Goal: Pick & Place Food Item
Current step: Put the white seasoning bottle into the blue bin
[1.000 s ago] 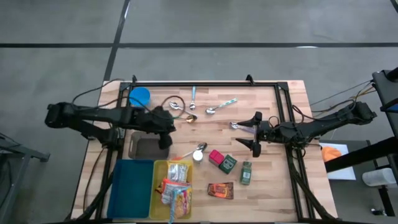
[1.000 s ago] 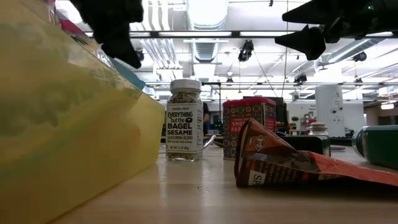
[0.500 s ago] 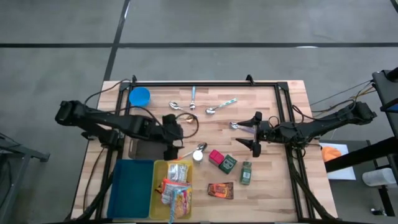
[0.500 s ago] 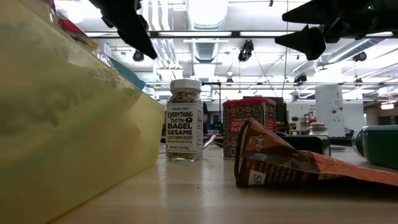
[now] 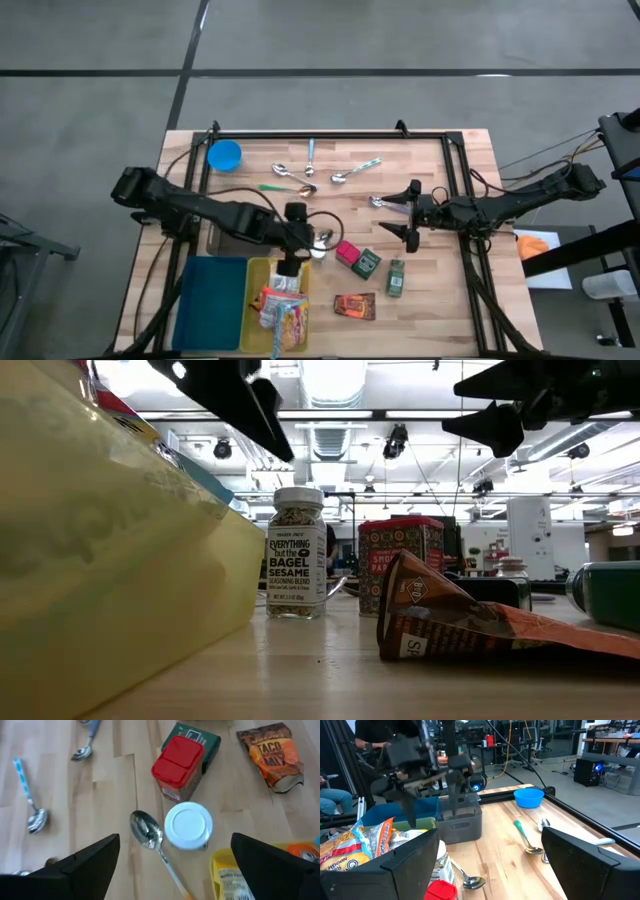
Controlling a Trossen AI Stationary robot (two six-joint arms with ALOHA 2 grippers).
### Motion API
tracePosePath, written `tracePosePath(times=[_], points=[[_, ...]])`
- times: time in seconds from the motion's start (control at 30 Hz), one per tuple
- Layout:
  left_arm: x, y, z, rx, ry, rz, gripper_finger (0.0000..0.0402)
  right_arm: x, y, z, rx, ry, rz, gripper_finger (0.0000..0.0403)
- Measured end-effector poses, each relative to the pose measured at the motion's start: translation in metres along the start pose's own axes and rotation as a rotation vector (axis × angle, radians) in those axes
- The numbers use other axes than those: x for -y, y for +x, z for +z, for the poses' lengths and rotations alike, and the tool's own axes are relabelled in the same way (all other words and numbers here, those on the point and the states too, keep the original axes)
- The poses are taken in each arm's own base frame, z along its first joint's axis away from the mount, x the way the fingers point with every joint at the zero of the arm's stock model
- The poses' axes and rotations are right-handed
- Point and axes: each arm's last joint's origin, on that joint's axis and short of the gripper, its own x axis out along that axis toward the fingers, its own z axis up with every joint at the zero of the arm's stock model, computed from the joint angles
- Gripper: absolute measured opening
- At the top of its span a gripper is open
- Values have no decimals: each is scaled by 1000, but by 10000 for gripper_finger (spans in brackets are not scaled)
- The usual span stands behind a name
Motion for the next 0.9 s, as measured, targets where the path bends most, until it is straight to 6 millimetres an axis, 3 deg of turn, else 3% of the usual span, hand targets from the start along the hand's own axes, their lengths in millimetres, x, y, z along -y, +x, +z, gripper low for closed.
tracePosePath(times=[0.33, 0.9], points=[[8, 33, 7, -39, -7, -14, 342, 0, 0, 0, -1, 0, 0, 349], [9, 46, -2, -27, -28, -54, 338, 0, 0, -1, -8, -3, -1, 349]])
